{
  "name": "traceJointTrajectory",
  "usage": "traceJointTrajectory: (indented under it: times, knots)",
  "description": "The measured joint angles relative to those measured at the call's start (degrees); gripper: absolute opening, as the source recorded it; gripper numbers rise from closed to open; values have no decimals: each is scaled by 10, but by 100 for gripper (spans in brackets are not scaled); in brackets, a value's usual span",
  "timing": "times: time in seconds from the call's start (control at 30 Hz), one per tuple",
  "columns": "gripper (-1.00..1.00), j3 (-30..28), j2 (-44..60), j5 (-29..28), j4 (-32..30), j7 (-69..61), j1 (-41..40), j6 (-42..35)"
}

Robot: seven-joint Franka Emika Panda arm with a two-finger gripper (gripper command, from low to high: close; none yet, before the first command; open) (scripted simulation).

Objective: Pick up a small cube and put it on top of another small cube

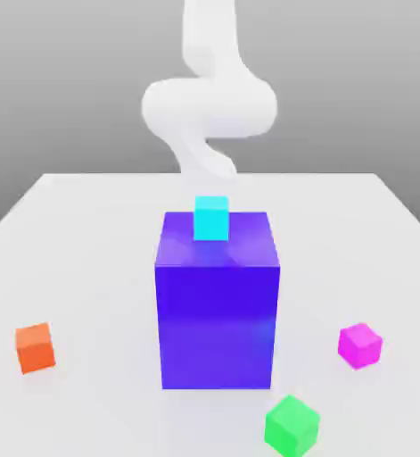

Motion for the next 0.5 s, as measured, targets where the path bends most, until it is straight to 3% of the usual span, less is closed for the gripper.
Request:
traceJointTrajectory:
  times: [0.5]
  knots:
    - [0,165,315,-42,-155,112,62,187]
